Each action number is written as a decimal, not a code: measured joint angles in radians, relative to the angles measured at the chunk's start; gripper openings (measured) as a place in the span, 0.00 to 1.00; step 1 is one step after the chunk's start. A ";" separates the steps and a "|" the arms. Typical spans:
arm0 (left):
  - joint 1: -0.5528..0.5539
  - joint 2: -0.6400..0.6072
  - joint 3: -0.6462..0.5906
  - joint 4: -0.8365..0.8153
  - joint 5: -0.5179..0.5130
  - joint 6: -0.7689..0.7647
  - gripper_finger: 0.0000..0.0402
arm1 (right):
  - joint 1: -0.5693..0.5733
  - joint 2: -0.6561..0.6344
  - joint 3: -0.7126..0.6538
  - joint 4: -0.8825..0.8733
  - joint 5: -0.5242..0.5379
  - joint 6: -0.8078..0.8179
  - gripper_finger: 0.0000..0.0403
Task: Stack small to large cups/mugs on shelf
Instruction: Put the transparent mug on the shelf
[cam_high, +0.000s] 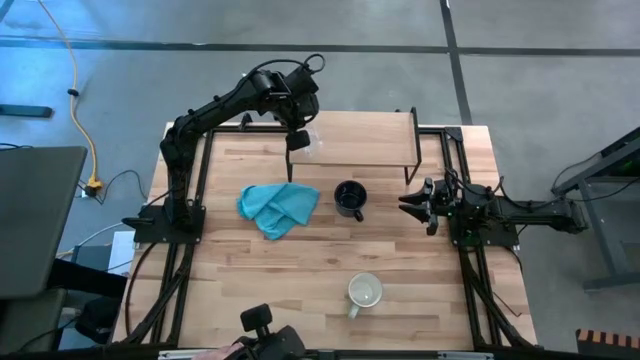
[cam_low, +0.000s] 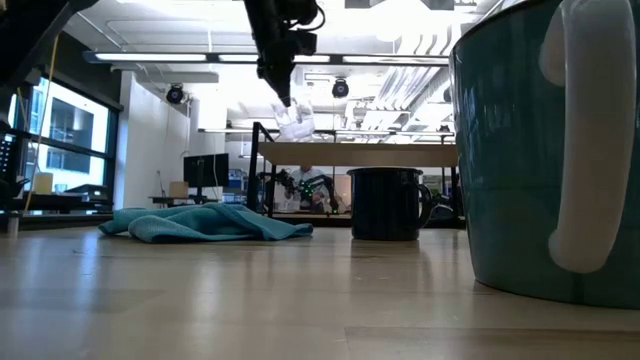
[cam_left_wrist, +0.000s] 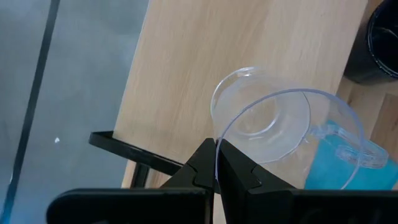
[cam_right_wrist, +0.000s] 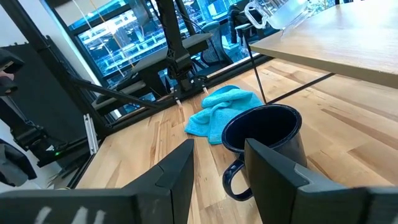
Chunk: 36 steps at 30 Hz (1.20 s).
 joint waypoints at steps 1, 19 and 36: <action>0.000 0.000 0.000 0.000 0.003 0.000 0.00 | 0.000 0.000 0.000 0.000 0.000 0.000 0.33; 0.000 0.000 0.000 0.048 -0.028 0.002 0.00 | 0.000 0.000 0.000 0.000 0.000 0.008 0.33; 0.000 0.013 0.000 0.044 -0.029 0.008 0.01 | 0.000 0.000 0.000 0.000 0.000 0.009 0.33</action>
